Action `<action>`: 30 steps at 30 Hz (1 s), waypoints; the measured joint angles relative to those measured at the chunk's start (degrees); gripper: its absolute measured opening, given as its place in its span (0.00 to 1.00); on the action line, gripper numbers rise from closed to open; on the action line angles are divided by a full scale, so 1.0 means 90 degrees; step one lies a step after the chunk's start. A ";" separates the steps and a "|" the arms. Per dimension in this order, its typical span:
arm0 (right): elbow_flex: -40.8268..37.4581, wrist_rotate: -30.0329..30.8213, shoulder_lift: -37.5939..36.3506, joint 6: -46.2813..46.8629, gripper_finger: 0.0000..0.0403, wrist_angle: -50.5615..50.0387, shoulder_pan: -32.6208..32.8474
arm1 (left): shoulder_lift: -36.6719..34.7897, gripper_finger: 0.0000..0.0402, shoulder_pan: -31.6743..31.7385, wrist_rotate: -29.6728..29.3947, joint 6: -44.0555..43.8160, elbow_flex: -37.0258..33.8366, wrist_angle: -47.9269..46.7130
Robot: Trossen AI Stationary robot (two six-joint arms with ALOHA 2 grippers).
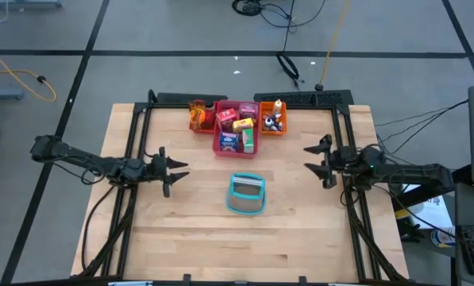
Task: Pick & Place Kitchen Items
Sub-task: Return to Home Position
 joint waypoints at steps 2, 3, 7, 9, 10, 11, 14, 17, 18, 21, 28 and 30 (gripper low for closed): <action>0.0000 0.0001 -0.0390 0.0001 0.63 0.0053 0.0001 | 0.0000 0.39 0.0000 0.0000 0.0000 0.0000 0.0000; 0.0000 0.0000 -0.0569 0.0002 0.63 0.0029 0.0002 | 0.0000 0.39 0.0000 0.0000 0.0000 0.0000 -0.0003; -0.0002 0.0000 -0.1199 0.0002 0.63 0.0000 0.0002 | 0.0000 0.39 0.0000 0.0000 0.0000 0.0000 -0.0008; -0.0002 0.0000 -0.1189 0.0002 0.63 0.0121 0.0002 | 0.0000 0.39 0.0000 0.0002 0.0000 0.0002 -0.0007; -0.0002 0.0000 -0.1178 0.0002 0.63 0.0260 0.0002 | 0.0000 0.39 0.0000 0.0002 0.0000 0.0002 -0.0009; -0.0002 -0.0001 -0.1178 0.0002 0.63 0.0388 0.0002 | 0.0000 0.39 0.0000 0.0002 0.0000 0.0002 -0.0010; -0.0002 0.0000 -0.1187 0.0002 0.63 0.0292 0.0002 | 0.0000 0.39 0.0000 0.0001 0.0000 0.0002 -0.0020; -0.0002 0.0000 -0.1169 0.0002 0.63 0.0381 0.0002 | 0.0000 0.39 0.0000 0.0002 0.0000 0.0002 -0.0022; -0.0002 -0.0002 -0.1156 0.0002 0.63 0.0294 0.0002 | 0.0000 0.39 0.0000 0.0002 0.0000 0.0002 -0.0022; -0.0002 -0.0001 -0.1100 0.0002 0.63 0.0264 0.0002 | 0.0000 0.39 0.0000 0.0002 0.0000 0.0002 -0.0022; -0.0002 0.0000 -0.1087 0.0002 0.63 0.0280 0.0002 | 0.0000 0.39 0.0000 0.0002 0.0000 0.0002 -0.0024; -0.0002 0.0000 -0.1087 0.0002 0.63 0.0278 0.0002 | 0.0000 0.39 0.0000 0.0002 0.0000 0.0002 -0.0024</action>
